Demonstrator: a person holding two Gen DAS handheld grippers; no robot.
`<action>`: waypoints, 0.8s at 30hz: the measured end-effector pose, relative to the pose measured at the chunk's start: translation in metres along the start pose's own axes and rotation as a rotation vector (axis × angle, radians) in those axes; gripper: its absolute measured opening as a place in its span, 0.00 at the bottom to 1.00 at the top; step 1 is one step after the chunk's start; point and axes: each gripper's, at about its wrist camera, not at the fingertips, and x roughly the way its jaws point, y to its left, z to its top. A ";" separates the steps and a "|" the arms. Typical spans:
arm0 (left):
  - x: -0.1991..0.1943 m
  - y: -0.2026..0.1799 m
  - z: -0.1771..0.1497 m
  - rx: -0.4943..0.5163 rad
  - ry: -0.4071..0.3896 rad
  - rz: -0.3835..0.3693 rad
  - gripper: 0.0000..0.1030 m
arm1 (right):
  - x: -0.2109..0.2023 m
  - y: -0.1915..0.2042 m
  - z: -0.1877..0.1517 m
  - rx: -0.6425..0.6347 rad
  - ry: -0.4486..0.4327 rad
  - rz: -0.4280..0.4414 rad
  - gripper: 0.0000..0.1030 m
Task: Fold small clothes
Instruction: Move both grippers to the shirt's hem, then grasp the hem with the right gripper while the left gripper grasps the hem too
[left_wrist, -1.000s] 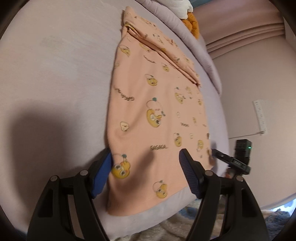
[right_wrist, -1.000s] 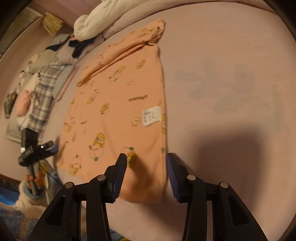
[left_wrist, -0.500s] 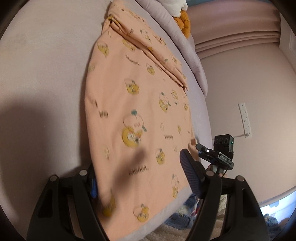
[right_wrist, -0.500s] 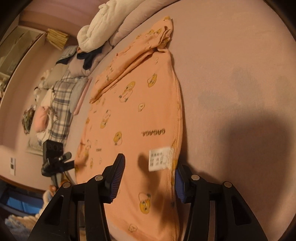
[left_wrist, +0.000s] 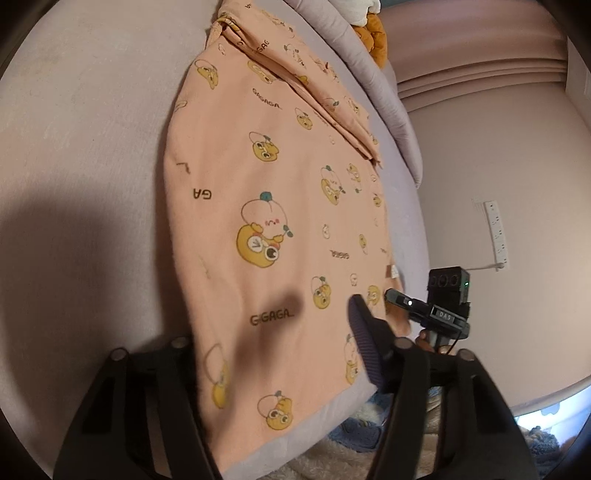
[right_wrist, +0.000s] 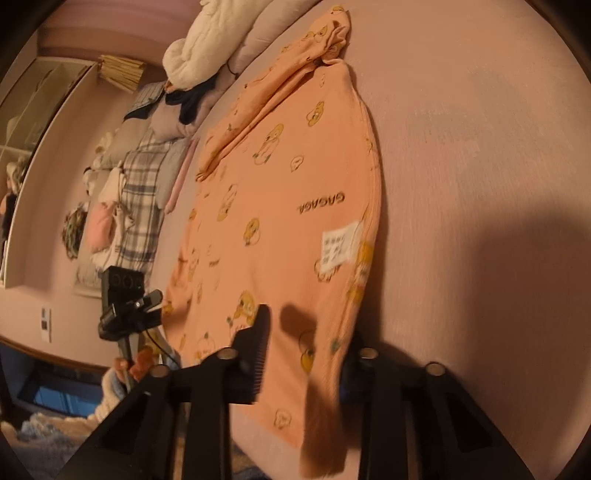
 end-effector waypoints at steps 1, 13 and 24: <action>-0.001 0.002 -0.002 -0.002 0.004 0.005 0.39 | 0.000 0.000 0.000 -0.004 0.003 -0.011 0.16; -0.022 -0.001 0.016 0.008 -0.064 -0.225 0.05 | -0.015 0.029 0.006 -0.112 -0.061 0.118 0.11; -0.041 -0.037 0.102 0.120 -0.213 -0.271 0.05 | -0.026 0.075 0.084 -0.191 -0.243 0.213 0.11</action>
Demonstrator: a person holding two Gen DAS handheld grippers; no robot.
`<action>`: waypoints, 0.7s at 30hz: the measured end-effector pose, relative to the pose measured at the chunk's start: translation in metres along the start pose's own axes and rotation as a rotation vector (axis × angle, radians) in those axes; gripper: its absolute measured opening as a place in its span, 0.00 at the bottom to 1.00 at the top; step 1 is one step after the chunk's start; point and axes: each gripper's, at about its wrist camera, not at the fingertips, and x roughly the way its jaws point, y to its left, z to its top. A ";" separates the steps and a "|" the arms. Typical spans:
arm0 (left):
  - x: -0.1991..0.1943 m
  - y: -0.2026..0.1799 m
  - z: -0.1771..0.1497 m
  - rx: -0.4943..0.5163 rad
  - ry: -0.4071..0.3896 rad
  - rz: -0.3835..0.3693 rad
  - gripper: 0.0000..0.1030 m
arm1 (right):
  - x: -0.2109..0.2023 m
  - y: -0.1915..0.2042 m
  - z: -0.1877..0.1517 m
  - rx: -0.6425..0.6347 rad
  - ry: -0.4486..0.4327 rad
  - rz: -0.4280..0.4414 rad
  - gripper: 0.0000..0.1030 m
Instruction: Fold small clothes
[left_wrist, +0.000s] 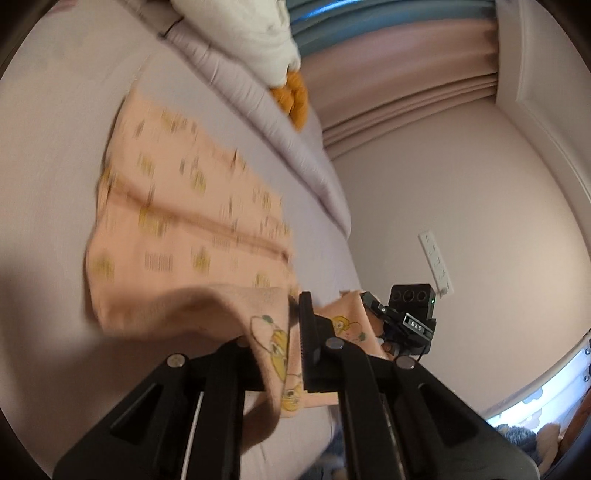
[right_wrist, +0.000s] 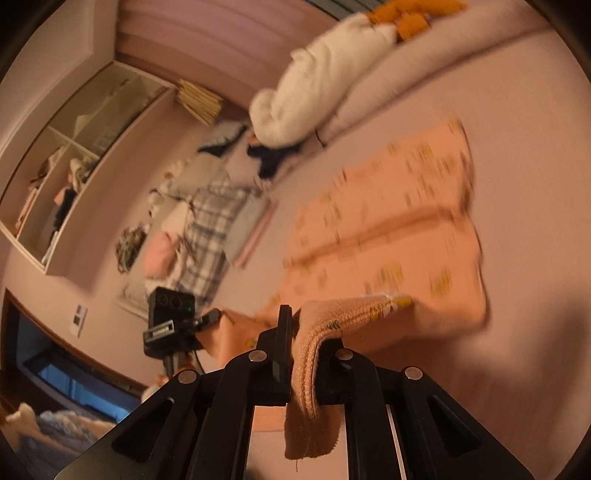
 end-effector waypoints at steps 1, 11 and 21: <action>0.002 0.001 0.010 0.001 -0.014 -0.003 0.05 | 0.005 0.001 0.013 -0.008 -0.016 -0.009 0.11; 0.047 0.054 0.116 -0.069 -0.092 0.090 0.05 | 0.061 -0.035 0.108 -0.006 -0.089 -0.107 0.11; 0.073 0.112 0.126 -0.229 0.062 0.080 0.17 | 0.094 -0.103 0.128 0.160 0.075 -0.188 0.18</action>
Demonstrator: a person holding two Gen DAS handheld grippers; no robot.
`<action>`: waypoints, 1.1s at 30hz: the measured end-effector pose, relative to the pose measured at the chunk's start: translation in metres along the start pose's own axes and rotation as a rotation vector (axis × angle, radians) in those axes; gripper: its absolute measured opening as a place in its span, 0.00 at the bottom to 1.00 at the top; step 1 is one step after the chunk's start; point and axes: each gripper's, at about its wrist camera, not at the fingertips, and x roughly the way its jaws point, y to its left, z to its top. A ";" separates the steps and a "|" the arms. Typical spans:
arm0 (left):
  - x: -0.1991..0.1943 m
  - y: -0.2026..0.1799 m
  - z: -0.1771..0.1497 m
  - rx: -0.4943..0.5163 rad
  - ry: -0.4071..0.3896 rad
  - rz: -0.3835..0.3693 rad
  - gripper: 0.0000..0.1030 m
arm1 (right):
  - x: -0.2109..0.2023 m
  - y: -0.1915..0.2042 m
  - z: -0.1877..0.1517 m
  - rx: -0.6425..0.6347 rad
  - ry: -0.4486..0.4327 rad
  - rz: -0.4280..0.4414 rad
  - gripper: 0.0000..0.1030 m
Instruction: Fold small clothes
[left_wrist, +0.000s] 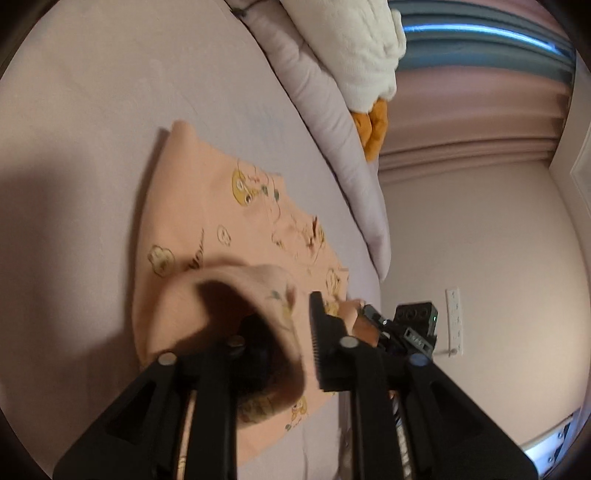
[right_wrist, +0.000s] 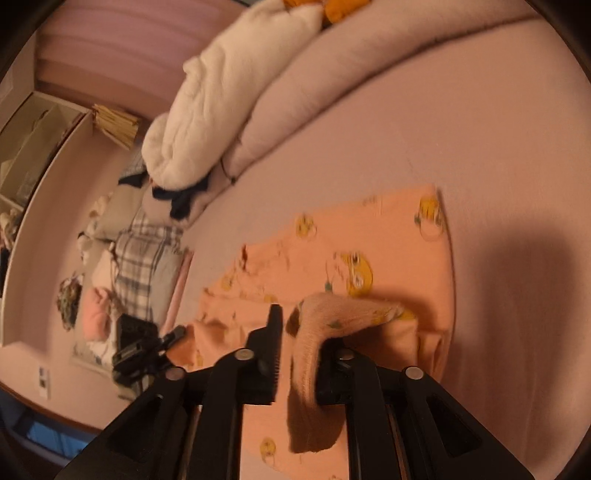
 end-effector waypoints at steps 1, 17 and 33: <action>0.000 -0.001 0.000 0.002 0.017 -0.007 0.17 | 0.000 -0.002 -0.002 0.008 0.024 0.017 0.25; -0.011 0.022 0.048 -0.268 -0.235 0.088 0.15 | 0.017 -0.057 0.041 0.504 -0.121 0.143 0.34; -0.062 -0.026 0.025 0.011 -0.269 0.261 0.45 | -0.055 -0.012 -0.017 0.098 -0.154 -0.015 0.42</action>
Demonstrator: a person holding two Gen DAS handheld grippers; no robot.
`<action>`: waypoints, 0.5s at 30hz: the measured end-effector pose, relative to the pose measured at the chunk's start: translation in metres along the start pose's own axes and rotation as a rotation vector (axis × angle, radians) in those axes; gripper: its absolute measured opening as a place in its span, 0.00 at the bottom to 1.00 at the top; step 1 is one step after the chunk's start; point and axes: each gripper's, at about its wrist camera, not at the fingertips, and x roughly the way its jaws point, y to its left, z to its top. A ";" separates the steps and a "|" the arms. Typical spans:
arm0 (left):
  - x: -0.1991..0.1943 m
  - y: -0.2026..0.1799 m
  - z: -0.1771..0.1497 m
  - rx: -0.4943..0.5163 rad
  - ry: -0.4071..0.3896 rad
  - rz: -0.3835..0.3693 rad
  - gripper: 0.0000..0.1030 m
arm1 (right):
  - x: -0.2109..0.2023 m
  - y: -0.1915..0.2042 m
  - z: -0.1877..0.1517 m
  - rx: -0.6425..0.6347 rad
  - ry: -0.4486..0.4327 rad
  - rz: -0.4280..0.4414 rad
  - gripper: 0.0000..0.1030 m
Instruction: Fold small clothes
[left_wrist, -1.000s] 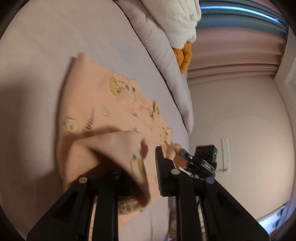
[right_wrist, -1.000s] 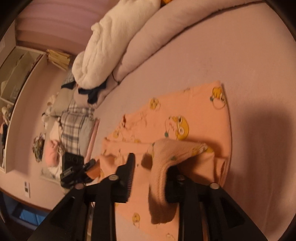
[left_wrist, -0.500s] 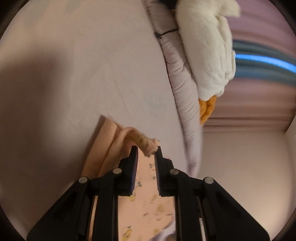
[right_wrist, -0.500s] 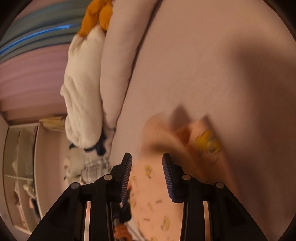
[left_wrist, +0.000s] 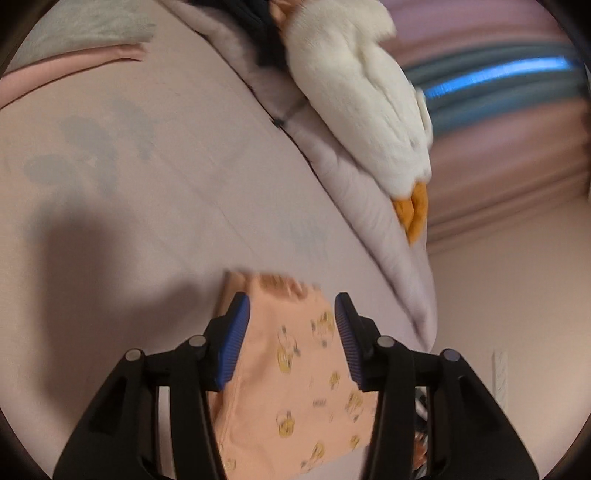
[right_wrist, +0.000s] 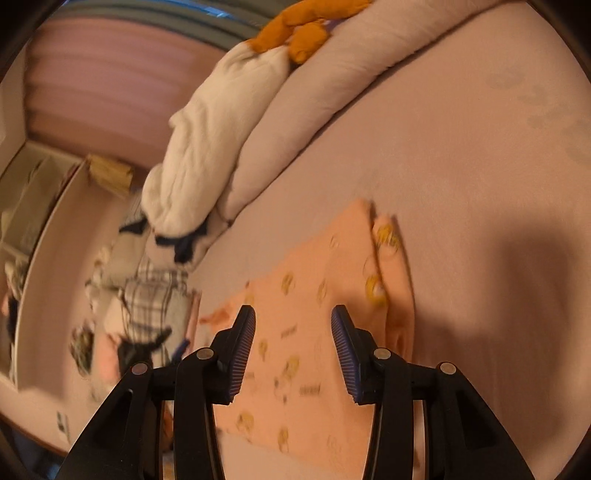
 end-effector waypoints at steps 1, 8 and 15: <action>0.004 -0.005 -0.002 0.021 0.022 -0.001 0.45 | 0.001 0.005 -0.004 -0.033 0.013 -0.015 0.42; 0.079 -0.026 -0.008 0.103 0.160 0.004 0.45 | 0.020 0.025 -0.030 -0.123 0.088 -0.048 0.42; 0.092 0.000 0.043 0.000 -0.005 0.181 0.45 | 0.019 0.030 -0.040 -0.210 0.107 -0.128 0.42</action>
